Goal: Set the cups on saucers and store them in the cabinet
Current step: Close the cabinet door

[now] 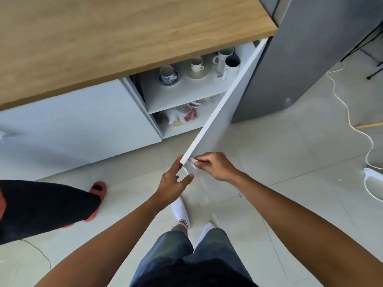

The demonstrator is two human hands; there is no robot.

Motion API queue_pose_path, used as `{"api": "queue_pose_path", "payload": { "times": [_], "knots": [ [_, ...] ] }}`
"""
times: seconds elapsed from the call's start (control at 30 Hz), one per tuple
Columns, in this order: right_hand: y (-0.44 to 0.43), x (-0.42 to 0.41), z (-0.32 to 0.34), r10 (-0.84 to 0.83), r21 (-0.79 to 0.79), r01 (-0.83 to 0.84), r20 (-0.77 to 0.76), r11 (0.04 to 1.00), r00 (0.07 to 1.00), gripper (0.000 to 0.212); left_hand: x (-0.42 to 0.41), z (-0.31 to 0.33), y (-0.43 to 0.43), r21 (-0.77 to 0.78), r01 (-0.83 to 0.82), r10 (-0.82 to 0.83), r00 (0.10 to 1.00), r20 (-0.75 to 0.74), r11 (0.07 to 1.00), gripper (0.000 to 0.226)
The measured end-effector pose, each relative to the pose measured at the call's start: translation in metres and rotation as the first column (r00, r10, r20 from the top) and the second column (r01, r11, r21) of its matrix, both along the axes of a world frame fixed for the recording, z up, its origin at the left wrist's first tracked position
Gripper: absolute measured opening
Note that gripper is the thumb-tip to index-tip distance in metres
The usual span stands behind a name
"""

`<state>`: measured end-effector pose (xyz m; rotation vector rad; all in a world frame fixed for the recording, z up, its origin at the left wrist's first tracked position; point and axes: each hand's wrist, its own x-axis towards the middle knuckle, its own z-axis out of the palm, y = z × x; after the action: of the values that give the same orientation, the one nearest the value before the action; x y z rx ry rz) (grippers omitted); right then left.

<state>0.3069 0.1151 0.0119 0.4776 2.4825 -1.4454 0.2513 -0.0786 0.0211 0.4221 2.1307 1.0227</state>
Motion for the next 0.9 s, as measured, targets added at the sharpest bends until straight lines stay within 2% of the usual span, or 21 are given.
{"api": "queue_pose_path", "payload": {
  "times": [0.3, 0.43, 0.57, 0.7, 0.9],
  "knots": [
    [-0.038, -0.116, -0.002, -0.03, -0.034, 0.029, -0.008, 0.999, 1.0, 0.034, -0.103, -0.001, -0.018, 0.071, -0.197, 0.196, 0.98, 0.023, 0.978, 0.066],
    [-0.048, -0.169, 0.002, -0.04, -0.023, 0.039, -0.012, 0.999, 0.999, 0.026, -0.147, 0.001, -0.022, 0.124, -0.27, 0.264, 0.962, 0.061, 0.955, 0.068],
    [-0.048, -0.219, 0.005, -0.027, 0.004, 0.027, -0.002, 1.0, 1.0, 0.032, -0.19, 0.001, -0.02, 0.12, -0.315, 0.307, 0.948, 0.079, 0.941, 0.08],
    [-0.044, -0.265, 0.006, -0.007, 0.022, 0.007, 0.022, 1.0, 1.0, 0.032, -0.228, 0.003, -0.012, 0.132, -0.355, 0.345, 0.934, 0.089, 0.926, 0.075],
    [-0.033, -0.321, 0.005, -0.012, -0.049, 0.012, 0.014, 0.999, 1.0, 0.029, -0.272, 0.003, 0.009, 0.127, -0.424, 0.419, 0.906, 0.064, 0.897, 0.075]
  ]
}}
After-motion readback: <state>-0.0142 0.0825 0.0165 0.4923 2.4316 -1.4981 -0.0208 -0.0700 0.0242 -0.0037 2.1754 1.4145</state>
